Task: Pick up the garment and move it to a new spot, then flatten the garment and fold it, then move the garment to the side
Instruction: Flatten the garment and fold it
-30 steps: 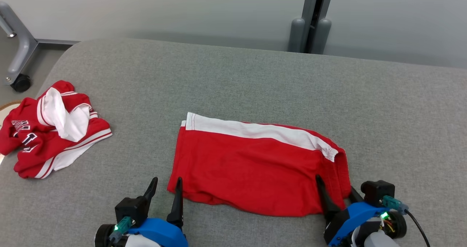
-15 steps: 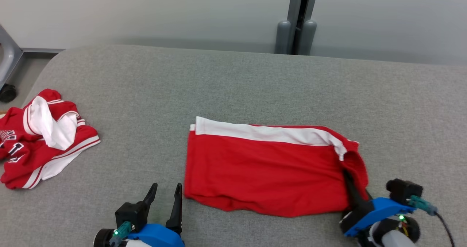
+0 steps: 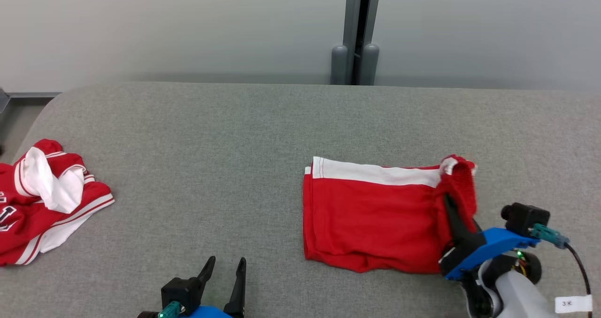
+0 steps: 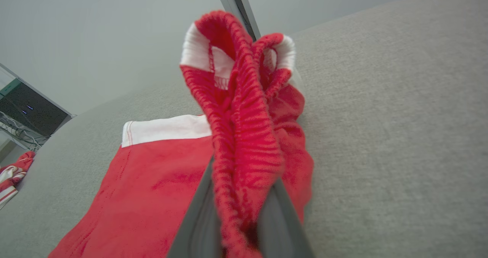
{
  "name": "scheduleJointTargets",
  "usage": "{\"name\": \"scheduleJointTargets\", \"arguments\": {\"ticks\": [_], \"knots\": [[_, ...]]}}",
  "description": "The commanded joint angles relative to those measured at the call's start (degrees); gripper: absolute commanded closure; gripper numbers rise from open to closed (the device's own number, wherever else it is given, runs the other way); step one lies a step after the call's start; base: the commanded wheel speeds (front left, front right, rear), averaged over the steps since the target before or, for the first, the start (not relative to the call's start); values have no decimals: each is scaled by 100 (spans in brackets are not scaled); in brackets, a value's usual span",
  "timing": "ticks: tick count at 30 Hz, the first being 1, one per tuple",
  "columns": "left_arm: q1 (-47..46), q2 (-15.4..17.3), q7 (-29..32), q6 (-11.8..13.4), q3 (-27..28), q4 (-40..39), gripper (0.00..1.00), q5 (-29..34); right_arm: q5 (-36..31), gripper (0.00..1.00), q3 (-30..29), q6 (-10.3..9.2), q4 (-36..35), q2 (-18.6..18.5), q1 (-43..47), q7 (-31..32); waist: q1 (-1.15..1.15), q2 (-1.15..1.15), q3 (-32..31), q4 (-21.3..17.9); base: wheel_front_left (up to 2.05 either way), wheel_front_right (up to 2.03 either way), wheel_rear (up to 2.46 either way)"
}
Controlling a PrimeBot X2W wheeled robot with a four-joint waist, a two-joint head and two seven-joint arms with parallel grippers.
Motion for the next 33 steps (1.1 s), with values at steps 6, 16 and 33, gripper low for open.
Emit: {"name": "scheduleJointTargets", "arguments": {"ticks": [6,16,33], "knots": [[-8,2,-14,-16,-124,-90,0,18,300,100,825,0,-465,277,-53,301,0,0,-35,244,0,0,0],[120,-2,-15,23,47,-100,0,10,212,0,1712,0,-140,368,-385,15,0,0,-43,783,0,0,0],[275,-3,-15,109,906,-880,0,564,-2163,0,218,0,-1014,365,456,-457,0,0,-352,-97,0,0,0]]}}
